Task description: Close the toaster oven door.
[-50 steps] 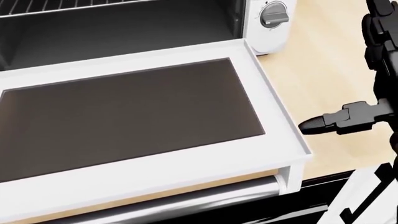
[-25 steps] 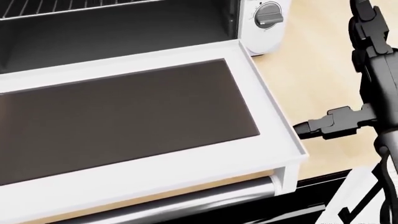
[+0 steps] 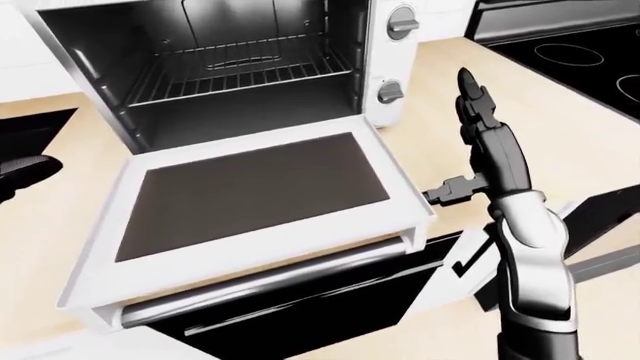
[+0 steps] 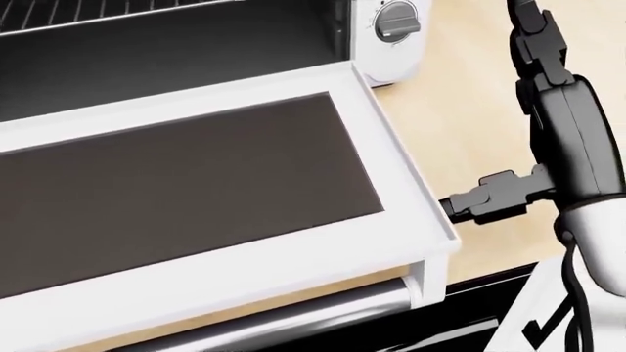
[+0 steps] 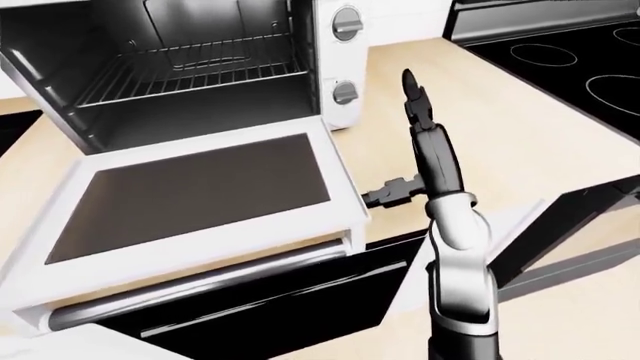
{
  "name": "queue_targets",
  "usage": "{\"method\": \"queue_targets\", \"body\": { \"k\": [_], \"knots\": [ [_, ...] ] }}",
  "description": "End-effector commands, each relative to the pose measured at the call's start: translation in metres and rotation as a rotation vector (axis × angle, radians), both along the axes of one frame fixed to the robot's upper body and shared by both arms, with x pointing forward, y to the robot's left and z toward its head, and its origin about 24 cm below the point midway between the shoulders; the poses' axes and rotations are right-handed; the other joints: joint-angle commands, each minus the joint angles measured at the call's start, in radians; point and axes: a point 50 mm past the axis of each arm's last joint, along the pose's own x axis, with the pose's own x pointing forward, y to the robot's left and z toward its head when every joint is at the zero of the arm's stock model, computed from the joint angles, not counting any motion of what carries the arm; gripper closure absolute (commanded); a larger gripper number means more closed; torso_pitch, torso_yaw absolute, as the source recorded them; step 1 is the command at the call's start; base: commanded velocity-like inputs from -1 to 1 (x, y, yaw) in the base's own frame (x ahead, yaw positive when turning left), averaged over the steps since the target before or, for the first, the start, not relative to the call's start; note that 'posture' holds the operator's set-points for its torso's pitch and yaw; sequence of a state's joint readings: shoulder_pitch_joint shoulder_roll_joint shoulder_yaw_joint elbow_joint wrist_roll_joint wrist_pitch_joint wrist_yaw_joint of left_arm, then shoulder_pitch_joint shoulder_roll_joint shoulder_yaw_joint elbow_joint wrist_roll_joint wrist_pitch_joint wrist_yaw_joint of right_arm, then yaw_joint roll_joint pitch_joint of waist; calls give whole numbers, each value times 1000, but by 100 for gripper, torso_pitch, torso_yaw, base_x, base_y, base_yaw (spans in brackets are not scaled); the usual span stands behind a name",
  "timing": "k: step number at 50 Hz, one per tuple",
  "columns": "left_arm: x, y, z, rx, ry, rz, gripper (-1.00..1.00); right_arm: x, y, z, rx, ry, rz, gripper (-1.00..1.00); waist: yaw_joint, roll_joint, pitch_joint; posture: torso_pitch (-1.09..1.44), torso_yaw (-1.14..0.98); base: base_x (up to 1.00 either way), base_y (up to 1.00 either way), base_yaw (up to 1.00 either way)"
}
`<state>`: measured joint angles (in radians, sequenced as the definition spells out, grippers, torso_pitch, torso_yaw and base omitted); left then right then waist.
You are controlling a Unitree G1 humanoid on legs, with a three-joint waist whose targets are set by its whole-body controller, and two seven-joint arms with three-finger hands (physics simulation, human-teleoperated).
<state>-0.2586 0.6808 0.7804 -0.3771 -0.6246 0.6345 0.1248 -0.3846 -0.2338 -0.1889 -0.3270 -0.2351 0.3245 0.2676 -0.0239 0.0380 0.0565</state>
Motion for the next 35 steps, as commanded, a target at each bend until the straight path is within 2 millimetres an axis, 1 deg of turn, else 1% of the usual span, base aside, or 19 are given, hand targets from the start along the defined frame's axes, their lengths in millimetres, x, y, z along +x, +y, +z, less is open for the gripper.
{"method": "queue_targets", "body": {
  "k": [1, 8, 17, 27, 35],
  "knots": [
    [-6, -3, 17, 50, -72, 5, -100, -11, 17, 33, 5, -166, 83, -100, 6, -1, -29, 0, 0, 0, 0, 0],
    [-7, -3, 17, 50, -74, 5, -100, -13, 27, 45, 20, -195, 111, -100, 3, 3, -26, 0, 0, 0, 0, 0],
    [-6, -2, 16, 51, -72, 7, -100, -12, 31, 51, 39, -214, 118, -100, -1, 6, -24, 0, 0, 0, 0, 0],
    [-7, -2, 15, 51, -70, 8, -100, -6, 37, 66, 90, -244, 116, -100, -5, 10, -20, 0, 0, 0, 0, 0],
    [-7, -2, 15, 51, -70, 8, -100, -8, 48, 77, 151, -253, 133, -100, -5, 12, -19, 0, 0, 0, 0, 0]
  ]
}}
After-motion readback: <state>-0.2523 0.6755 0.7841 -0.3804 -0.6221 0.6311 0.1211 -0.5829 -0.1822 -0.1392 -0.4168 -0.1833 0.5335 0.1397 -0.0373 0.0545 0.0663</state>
